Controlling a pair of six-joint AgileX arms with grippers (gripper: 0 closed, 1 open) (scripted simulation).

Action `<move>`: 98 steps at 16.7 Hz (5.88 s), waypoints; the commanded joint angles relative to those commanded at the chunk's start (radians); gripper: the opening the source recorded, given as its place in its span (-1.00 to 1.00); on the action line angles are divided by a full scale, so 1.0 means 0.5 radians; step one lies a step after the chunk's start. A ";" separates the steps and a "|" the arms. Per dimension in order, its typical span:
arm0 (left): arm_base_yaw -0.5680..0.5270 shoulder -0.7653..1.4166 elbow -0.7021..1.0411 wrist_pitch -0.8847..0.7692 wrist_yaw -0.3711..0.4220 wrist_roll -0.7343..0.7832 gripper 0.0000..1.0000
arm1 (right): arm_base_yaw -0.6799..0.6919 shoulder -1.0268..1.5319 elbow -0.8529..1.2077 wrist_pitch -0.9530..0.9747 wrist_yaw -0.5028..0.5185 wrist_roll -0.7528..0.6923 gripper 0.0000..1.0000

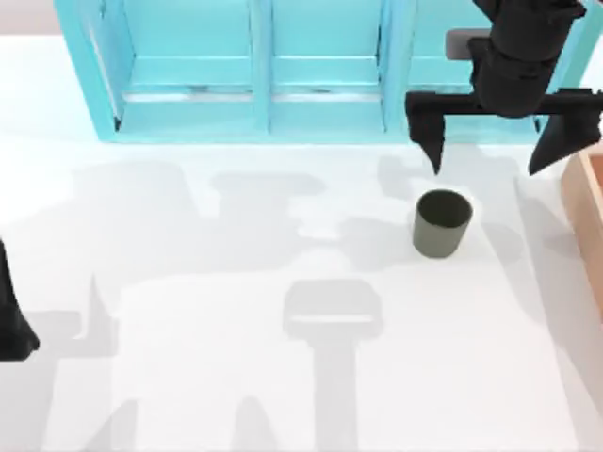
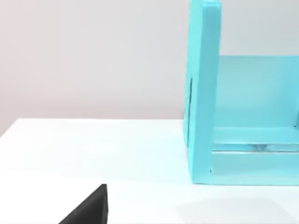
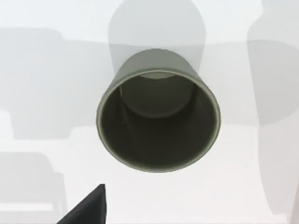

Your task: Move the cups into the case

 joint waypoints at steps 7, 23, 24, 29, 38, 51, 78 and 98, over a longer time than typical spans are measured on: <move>0.000 0.000 0.000 0.000 0.000 0.000 1.00 | 0.007 0.060 -0.489 0.559 0.002 0.007 1.00; 0.000 0.000 0.000 0.000 0.000 0.000 1.00 | 0.010 0.074 -0.597 0.674 0.002 0.010 -0.51; 0.000 0.000 0.000 0.000 0.000 0.000 1.00 | 0.010 0.074 -0.597 0.674 0.002 0.010 -0.66; 0.000 0.000 0.000 0.000 0.000 0.000 1.00 | 0.010 0.074 -0.597 0.674 0.002 0.010 -1.00; 0.000 0.000 0.000 0.000 0.000 0.000 1.00 | -0.016 0.042 -0.568 0.638 0.002 -0.009 -1.00; 0.000 0.000 0.000 0.000 0.000 0.000 1.00 | -0.456 -0.253 -0.316 0.067 -0.001 -0.456 -1.00; 0.000 0.000 0.000 0.000 0.000 0.000 1.00 | -1.477 -0.926 -1.111 0.331 0.029 -1.492 -1.00; 0.000 0.000 0.000 0.000 0.000 0.000 1.00 | -1.450 -0.918 -1.401 0.647 0.032 -1.463 0.66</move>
